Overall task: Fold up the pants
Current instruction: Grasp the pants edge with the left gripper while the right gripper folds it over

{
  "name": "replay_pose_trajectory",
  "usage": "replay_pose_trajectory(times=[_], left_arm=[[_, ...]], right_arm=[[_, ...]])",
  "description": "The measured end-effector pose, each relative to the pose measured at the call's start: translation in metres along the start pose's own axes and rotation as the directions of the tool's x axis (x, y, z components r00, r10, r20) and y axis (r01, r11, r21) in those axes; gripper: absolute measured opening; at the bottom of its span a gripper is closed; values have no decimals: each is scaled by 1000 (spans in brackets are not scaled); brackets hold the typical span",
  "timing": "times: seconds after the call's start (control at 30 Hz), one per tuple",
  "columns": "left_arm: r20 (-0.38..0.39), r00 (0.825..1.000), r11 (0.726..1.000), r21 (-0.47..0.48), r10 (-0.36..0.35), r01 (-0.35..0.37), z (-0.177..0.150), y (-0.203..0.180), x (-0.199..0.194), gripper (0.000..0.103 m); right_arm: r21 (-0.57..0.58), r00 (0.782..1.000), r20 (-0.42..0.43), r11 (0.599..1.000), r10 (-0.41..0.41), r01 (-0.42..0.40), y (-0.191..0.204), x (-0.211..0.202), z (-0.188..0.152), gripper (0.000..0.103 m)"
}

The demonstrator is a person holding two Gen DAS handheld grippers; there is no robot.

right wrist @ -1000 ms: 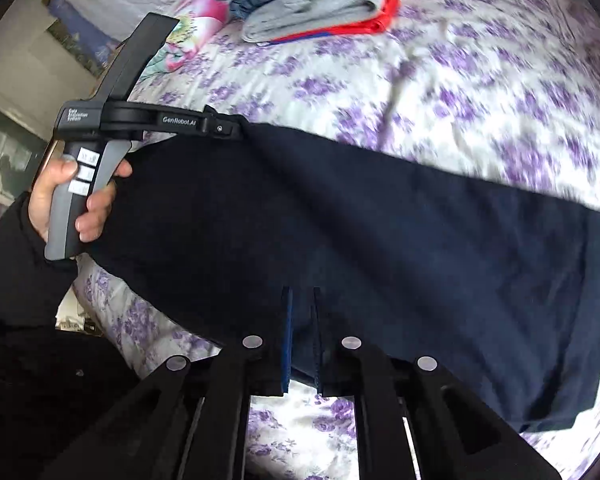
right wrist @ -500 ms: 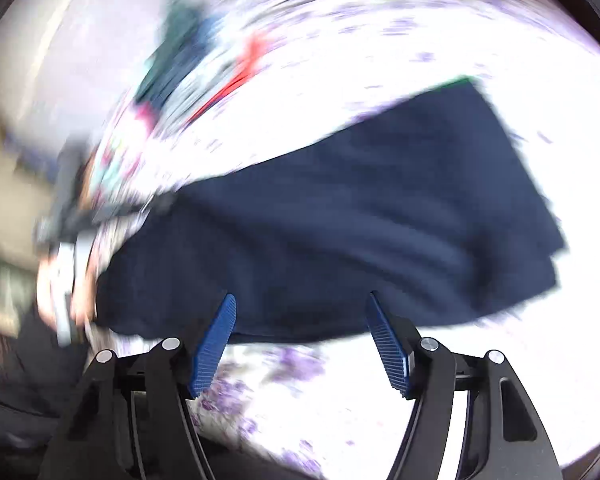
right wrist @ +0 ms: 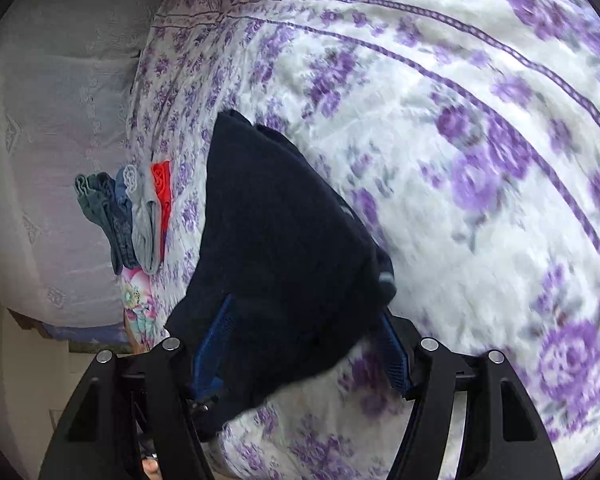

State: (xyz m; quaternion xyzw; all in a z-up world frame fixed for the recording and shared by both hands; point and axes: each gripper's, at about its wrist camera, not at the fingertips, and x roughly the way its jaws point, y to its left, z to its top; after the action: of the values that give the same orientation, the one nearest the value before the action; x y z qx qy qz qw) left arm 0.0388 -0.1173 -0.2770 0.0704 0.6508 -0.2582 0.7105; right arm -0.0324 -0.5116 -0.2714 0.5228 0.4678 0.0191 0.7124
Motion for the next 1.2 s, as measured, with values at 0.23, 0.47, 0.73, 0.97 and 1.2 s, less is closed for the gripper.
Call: replay_pose_trajectory(times=[0.23, 0.47, 0.73, 0.97, 1.2], left_arm=[[-18, 1000, 999, -32, -20, 19, 10, -6, -10, 39], [50, 966, 962, -95, -252, 256, 56, -29, -24, 39], [-2, 976, 972, -91, -217, 216, 101, -59, 27, 25], [3, 970, 964, -110, -245, 244, 95, -52, 32, 25], [149, 942, 929, -178, -301, 325, 53, 1, -37, 25]], right_arm=[[37, 999, 18, 999, -38, 37, -3, 10, 16, 17], [-24, 997, 12, 997, -71, 71, 9, 7, 17, 17], [-71, 997, 5, 995, -76, 76, 19, 1, 18, 17], [-140, 998, 20, 988, -67, 69, 47, -6, 16, 17], [-380, 999, 12, 924, -45, 46, 139, -14, -1, 16]])
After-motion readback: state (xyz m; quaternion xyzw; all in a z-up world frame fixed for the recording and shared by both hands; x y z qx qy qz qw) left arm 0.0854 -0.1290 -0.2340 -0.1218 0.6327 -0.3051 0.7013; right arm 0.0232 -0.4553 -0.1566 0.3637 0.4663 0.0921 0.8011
